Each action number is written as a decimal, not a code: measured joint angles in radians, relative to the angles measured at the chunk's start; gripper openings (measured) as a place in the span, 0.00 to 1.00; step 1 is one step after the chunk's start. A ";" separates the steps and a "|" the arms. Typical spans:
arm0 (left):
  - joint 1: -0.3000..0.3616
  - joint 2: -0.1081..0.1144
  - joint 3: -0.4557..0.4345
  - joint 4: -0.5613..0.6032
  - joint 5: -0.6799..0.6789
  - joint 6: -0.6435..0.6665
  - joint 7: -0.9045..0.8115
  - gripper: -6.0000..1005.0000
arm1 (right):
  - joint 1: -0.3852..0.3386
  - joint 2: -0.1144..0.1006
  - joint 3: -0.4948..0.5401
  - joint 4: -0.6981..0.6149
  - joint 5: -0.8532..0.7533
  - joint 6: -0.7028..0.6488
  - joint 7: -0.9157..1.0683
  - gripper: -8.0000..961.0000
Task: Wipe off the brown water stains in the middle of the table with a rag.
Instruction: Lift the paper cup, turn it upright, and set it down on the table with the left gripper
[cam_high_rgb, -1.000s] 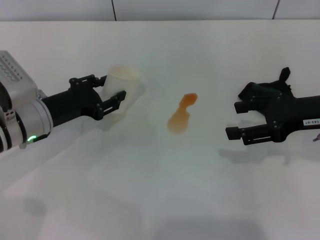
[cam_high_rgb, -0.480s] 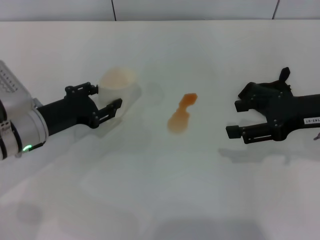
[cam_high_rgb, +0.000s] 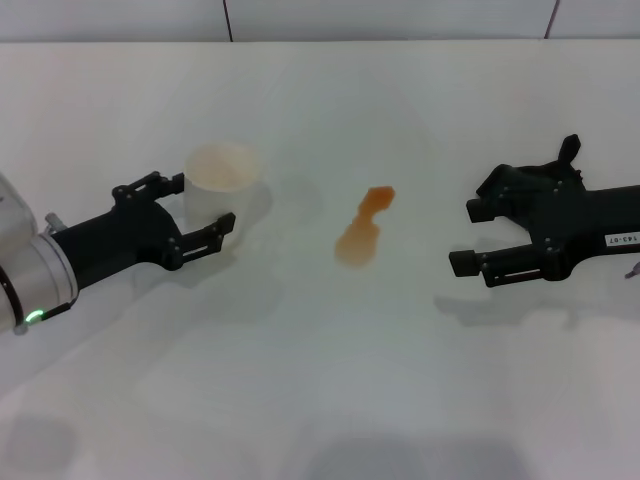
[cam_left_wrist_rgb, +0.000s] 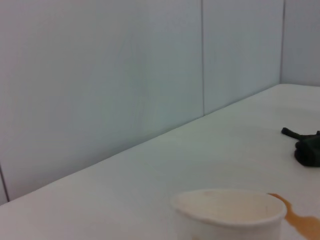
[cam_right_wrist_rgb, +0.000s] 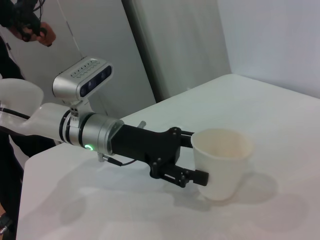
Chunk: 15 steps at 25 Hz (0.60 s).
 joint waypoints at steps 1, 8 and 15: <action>0.001 0.000 0.000 -0.002 0.002 0.000 -0.004 0.63 | 0.000 0.000 0.000 0.000 0.000 0.000 0.000 0.86; 0.012 -0.001 0.000 -0.004 0.008 0.001 -0.004 0.84 | -0.002 0.000 -0.013 -0.017 0.002 0.002 0.013 0.86; 0.037 -0.001 0.000 -0.013 0.018 0.019 -0.004 0.89 | -0.006 0.000 -0.021 -0.027 0.003 0.004 0.024 0.86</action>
